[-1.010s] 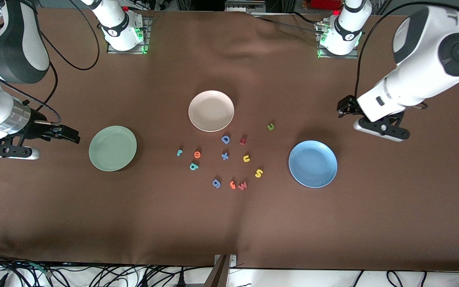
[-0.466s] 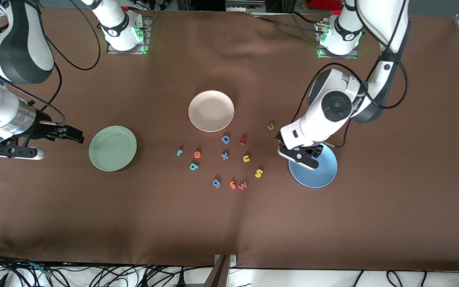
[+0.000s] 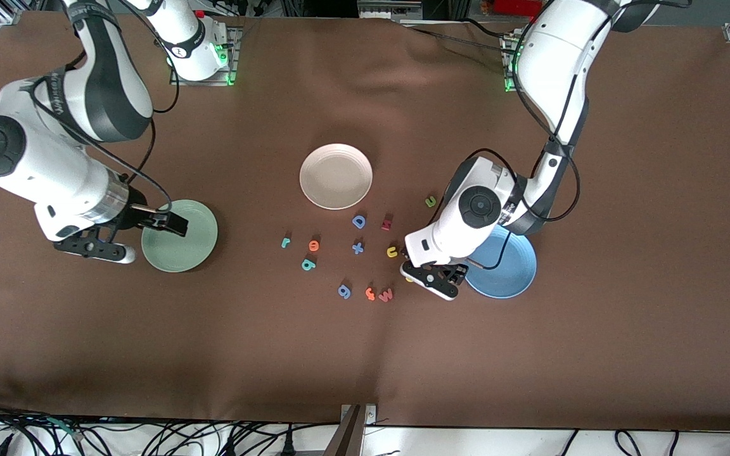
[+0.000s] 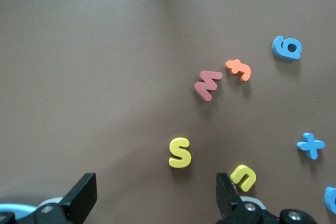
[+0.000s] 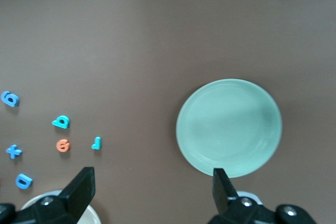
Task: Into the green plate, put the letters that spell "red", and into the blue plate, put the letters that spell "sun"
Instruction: 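Grasp the yellow S with the left gripper while the right gripper reaches letters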
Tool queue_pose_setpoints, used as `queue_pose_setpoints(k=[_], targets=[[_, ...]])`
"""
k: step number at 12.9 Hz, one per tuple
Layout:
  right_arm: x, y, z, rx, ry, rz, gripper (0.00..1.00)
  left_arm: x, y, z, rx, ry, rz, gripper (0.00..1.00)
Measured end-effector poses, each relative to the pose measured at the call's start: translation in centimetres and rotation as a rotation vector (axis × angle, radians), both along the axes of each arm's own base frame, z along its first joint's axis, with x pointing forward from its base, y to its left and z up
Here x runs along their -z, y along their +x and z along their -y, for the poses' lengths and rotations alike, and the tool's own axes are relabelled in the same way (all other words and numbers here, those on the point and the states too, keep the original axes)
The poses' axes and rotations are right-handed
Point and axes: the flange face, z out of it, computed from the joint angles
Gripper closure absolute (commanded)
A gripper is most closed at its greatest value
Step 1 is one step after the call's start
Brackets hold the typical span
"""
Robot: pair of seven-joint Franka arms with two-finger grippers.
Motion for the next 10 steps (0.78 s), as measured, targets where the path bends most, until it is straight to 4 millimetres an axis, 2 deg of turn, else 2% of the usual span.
queue_pose_setpoints(k=[3,6,7,9,10], targets=[[4.5,0.1,-5.3,0.042,0.005,-0.004,0.01,3.7,0.1,0.3,-0.004,-0.016,0.032,0.00],[8.7,-0.4,-8.8,0.077,-0.003,-0.038,0.01,5.9,-0.9,1.6,0.015,-0.019,0.038,0.01],[10.1,-0.7,-10.0,0.094,-0.008,-0.052,0.01,6.3,-1.2,2.1,0.022,-0.019,0.037,0.08],[13.7,-1.3,-12.2,0.115,-0.012,-0.077,0.01,6.7,-1.3,2.4,0.029,-0.019,0.042,0.45],[15.6,-1.7,-13.3,0.121,-0.005,-0.096,0.01,6.5,-1.1,2.3,0.028,-0.018,0.047,0.55]])
